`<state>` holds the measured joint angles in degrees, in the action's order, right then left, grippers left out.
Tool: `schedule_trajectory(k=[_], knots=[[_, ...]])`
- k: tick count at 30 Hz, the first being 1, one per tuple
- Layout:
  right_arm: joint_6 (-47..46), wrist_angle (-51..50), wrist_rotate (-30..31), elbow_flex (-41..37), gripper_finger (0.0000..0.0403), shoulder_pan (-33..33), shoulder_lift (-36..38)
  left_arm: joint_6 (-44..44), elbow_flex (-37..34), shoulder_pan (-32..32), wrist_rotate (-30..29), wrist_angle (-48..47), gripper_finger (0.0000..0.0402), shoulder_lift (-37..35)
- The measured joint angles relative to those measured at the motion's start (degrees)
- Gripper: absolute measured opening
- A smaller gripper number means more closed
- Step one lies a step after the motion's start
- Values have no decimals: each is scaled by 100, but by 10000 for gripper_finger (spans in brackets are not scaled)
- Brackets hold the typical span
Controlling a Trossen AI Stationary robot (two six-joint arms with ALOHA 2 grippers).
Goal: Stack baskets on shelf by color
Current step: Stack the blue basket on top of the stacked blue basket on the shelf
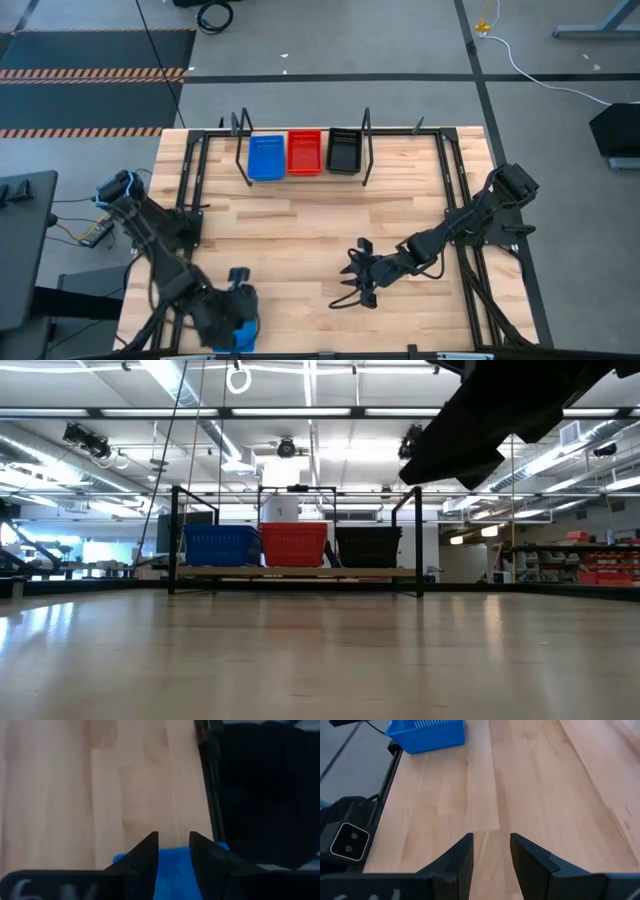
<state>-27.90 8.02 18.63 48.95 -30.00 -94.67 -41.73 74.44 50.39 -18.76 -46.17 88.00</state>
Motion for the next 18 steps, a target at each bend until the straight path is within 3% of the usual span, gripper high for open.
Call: schedule_trajectory(k=[10, 18], knots=[[592, 31, -19, 0, 135, 0, 0, -1121, -6, 884, 51, -25, 116, 543], [784, 7, -25, 0, 135, 0, 0, -1780, -9, 1195, 938, 819, 116, 1331]])
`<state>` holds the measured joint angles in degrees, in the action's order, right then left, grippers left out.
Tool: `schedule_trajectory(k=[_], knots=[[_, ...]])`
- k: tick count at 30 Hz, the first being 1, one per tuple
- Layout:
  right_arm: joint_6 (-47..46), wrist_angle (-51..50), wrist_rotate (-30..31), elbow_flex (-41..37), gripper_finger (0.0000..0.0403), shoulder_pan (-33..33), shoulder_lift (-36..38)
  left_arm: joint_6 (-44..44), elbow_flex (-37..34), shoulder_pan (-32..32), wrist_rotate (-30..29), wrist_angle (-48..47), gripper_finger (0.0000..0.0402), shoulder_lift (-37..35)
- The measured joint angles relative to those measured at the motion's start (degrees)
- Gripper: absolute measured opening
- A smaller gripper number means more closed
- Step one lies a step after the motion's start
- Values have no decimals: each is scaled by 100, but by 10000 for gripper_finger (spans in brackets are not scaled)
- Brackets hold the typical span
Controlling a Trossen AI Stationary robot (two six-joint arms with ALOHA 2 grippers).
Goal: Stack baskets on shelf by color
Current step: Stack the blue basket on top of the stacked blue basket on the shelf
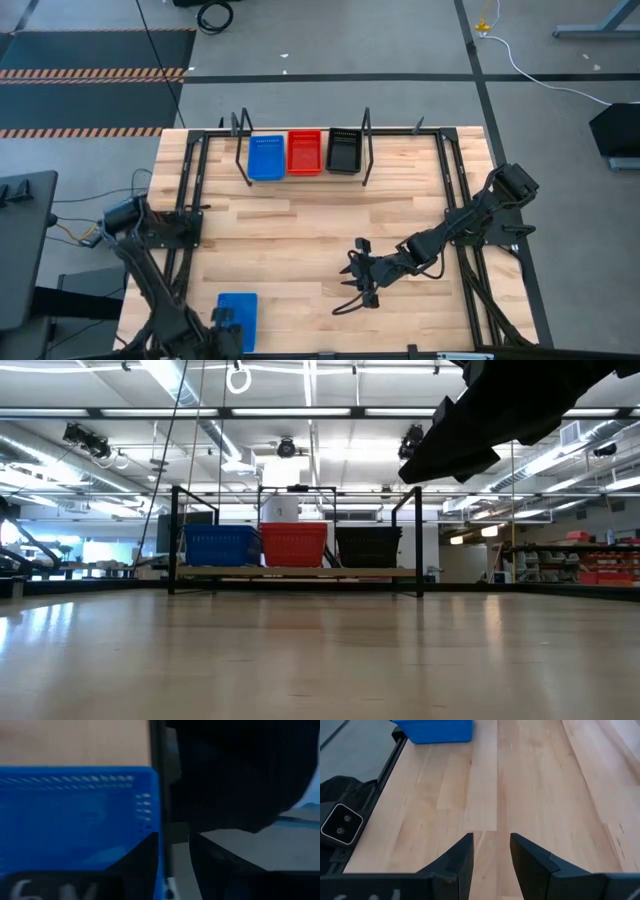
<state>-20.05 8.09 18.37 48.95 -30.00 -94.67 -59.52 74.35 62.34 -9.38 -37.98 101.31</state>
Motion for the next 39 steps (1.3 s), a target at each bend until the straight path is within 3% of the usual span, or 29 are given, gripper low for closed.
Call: schedule_trajectory(k=[12, 27, 34, 39], knots=[[26, -8, 0, 0, 135, 0, 0, -580, 0, 159, -306, -287, 124, 113], [-291, -41, -42, 0, 135, 0, 0, -701, -4, 256, -23, -132, 210, 206], [-291, -40, -44, 0, 135, 0, 0, -621, -90, 132, 164, -436, 206, 669], [-291, -41, -44, 0, 135, -8, 0, -612, -90, -82, 35, -560, 175, 795]])
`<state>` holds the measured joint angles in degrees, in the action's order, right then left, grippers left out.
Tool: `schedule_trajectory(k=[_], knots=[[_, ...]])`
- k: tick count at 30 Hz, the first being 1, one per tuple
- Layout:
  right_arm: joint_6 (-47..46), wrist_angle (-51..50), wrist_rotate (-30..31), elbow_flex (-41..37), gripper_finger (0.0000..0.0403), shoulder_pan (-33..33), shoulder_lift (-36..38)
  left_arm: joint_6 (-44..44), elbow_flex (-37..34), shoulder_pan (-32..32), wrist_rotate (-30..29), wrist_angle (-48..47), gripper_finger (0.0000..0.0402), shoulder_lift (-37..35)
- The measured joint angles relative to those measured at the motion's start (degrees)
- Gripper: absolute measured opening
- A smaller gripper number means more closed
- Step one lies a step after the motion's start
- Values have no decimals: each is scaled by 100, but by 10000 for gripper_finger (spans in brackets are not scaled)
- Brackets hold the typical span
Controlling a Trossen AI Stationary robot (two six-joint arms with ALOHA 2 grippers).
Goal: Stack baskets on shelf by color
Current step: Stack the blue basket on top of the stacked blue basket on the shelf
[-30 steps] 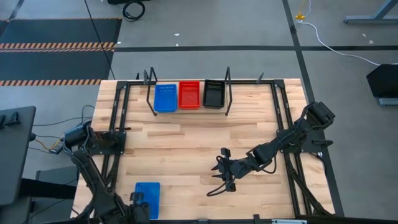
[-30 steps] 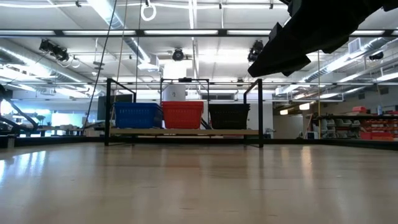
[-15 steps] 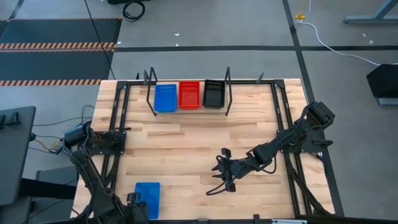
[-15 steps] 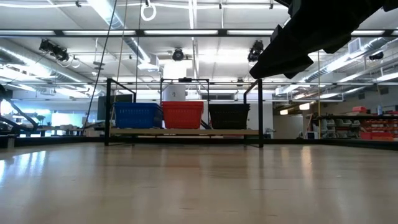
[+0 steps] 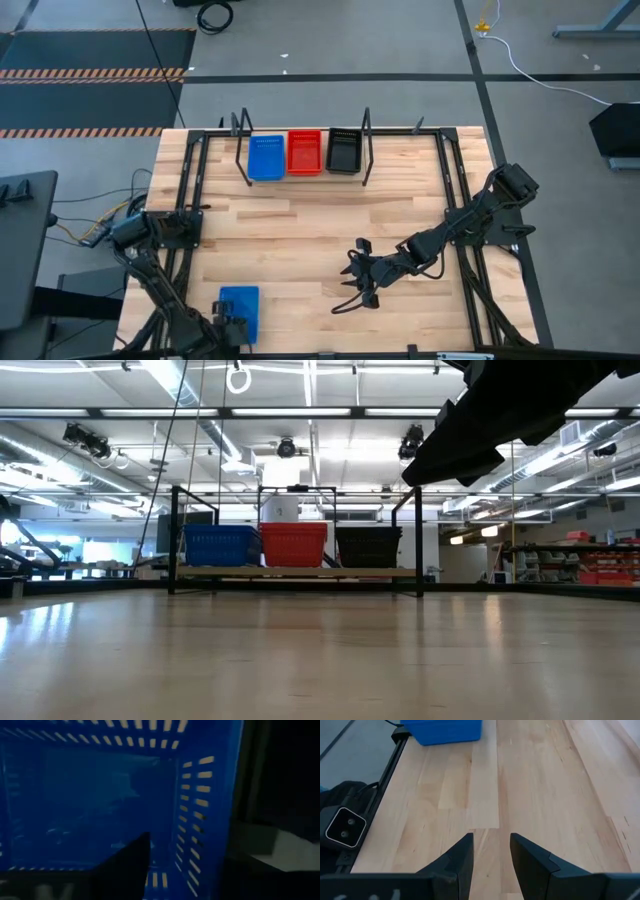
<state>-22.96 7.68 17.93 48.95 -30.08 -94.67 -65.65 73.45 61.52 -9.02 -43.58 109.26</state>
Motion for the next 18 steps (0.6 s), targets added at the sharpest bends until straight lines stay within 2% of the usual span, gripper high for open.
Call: schedule_trajectory(k=[3, 8, 12, 15, 18], knots=[[8, -1, 0, 0, 135, -35, 0, -118, 0, -127, -145, -66, 128, 4], [54, -2, 0, 0, 135, -71, 0, 78, 2, -317, -167, -104, 18, 2], [61, -2, 0, 0, 135, -68, 0, 528, 128, -563, -213, -377, 10, -16], [61, -2, 0, 0, 135, -68, 0, 1120, 538, -830, -322, -1182, 5, -16], [62, 0, 0, 0, 135, -68, 0, 1698, 1070, -1125, -788, -2251, 5, -16]])
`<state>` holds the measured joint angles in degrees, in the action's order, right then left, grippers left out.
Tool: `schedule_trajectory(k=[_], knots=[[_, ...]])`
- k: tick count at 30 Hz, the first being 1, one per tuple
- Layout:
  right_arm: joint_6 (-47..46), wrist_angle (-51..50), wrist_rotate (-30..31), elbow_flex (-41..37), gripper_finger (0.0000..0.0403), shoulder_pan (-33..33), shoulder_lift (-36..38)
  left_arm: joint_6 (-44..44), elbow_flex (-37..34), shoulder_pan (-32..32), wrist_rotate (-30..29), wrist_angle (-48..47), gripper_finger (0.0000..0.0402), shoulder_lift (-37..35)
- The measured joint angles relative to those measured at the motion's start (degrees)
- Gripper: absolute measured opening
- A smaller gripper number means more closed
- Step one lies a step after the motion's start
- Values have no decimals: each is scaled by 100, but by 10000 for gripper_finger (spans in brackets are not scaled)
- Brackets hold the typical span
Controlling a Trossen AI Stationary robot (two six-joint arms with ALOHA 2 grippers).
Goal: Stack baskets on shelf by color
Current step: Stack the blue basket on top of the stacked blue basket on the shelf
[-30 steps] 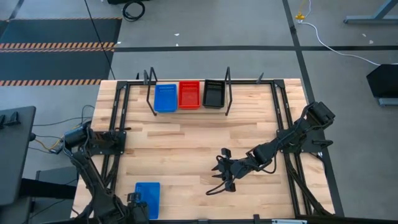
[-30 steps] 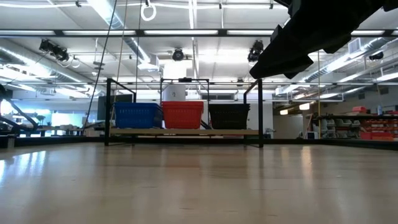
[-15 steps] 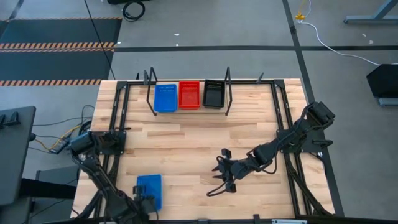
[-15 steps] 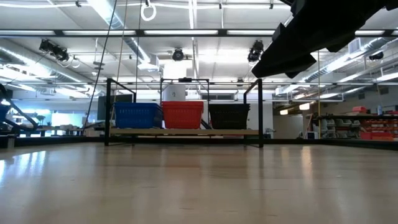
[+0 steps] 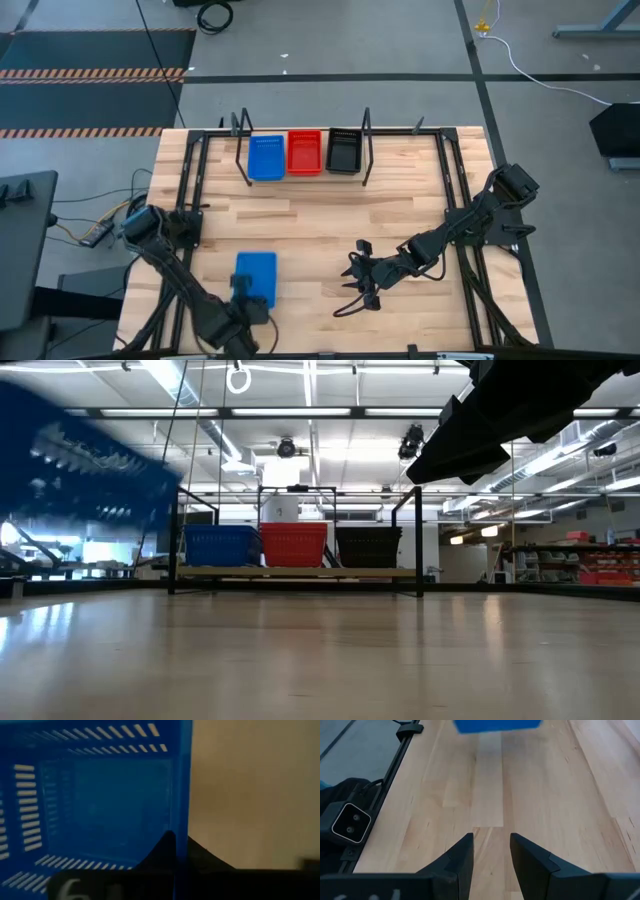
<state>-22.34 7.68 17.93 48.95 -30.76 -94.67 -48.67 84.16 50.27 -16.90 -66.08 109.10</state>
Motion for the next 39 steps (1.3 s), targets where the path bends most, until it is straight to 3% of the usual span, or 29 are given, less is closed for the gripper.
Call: schedule_trajectory(k=[5, 9, 13, 19, 28, 34, 39], knots=[[0, -2, 0, 0, 135, 0, 0, 985, 935, -489, -963, -1456, 3, -4], [61, -3, -1, 0, 135, 0, 0, 1632, 1579, -949, -1332, -2301, 2, -9], [262, -2, -2, 0, 135, 19, 0, 2510, 1731, -1549, -1487, -2261, 2, -379], [302, -20, -3, 0, 135, 22, 0, 3094, 1734, -2707, -1508, -2278, 1, -1314], [565, -21, -4, 0, 135, 48, 0, 4400, 1299, -4377, -939, -1715, 3, -2513], [605, 2, -4, 0, 135, 160, 0, 5628, 580, -5301, 113, -839, 4, -2763], [605, -7, -5, 0, 135, 226, 0, 6256, 181, -6061, 250, -670, 5, -2756]])
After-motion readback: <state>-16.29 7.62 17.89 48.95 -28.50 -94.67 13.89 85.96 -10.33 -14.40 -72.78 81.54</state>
